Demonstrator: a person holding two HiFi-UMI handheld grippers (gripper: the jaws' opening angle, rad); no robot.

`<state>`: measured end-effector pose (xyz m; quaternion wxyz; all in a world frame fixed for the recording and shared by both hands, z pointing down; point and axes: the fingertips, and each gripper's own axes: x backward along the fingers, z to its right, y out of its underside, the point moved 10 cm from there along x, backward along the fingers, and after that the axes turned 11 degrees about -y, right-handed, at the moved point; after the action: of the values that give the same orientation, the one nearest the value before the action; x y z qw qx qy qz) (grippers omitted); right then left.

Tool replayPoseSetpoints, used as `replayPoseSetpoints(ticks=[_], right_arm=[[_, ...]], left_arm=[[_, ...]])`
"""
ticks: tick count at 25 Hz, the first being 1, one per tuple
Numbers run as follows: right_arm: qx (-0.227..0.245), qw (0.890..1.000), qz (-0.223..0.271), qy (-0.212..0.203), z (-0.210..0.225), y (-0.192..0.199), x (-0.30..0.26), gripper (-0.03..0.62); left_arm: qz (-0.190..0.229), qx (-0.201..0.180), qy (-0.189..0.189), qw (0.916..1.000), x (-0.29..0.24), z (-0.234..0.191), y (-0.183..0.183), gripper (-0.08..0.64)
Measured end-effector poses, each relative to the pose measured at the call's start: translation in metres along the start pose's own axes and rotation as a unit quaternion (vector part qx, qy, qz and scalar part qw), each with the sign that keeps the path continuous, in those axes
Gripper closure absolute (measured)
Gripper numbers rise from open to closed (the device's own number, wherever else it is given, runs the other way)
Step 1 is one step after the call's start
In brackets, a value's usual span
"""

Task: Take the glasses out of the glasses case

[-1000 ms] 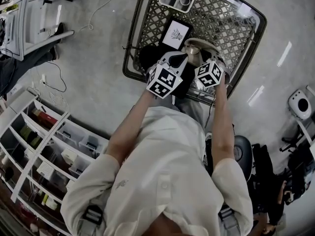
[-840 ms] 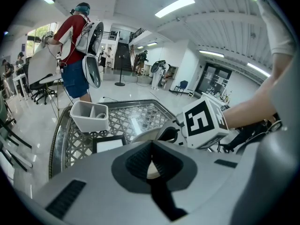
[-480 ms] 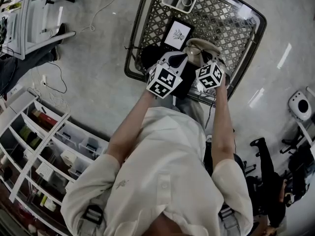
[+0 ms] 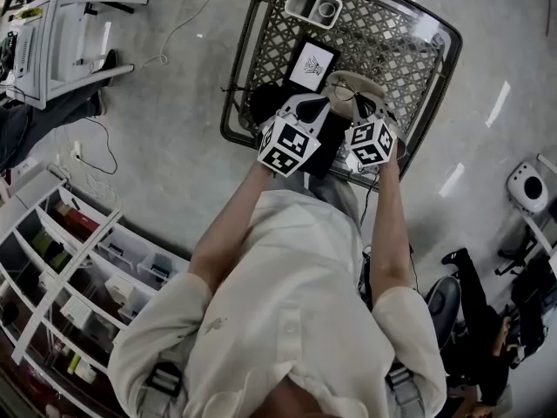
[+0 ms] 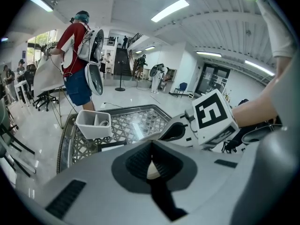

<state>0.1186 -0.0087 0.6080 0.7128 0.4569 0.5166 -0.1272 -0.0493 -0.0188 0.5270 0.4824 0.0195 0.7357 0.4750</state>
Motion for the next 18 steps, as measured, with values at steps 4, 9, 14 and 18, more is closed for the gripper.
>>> replayPoseSetpoints(ticks=[4,9,14,18], right_arm=[[-0.008,1.0,0.021,0.017,-0.001,-0.006,0.018,0.572],[-0.016,0.998,0.046,0.036,-0.002,-0.011,0.04,0.572],[-0.028,0.995,0.076,0.056,-0.006,-0.02,0.069,0.572],[-0.041,0.991,0.104,0.073,-0.009,-0.03,0.094,0.572]], left_arm=[[0.009,-0.005,-0.002,0.9999,0.007,0.001,-0.005,0.546],[0.021,-0.013,-0.007,0.9997,0.015,0.003,-0.012,0.548],[0.035,-0.019,-0.009,0.9992,0.029,0.005,-0.022,0.548],[0.049,-0.022,-0.009,0.9985,0.041,0.005,-0.031,0.548]])
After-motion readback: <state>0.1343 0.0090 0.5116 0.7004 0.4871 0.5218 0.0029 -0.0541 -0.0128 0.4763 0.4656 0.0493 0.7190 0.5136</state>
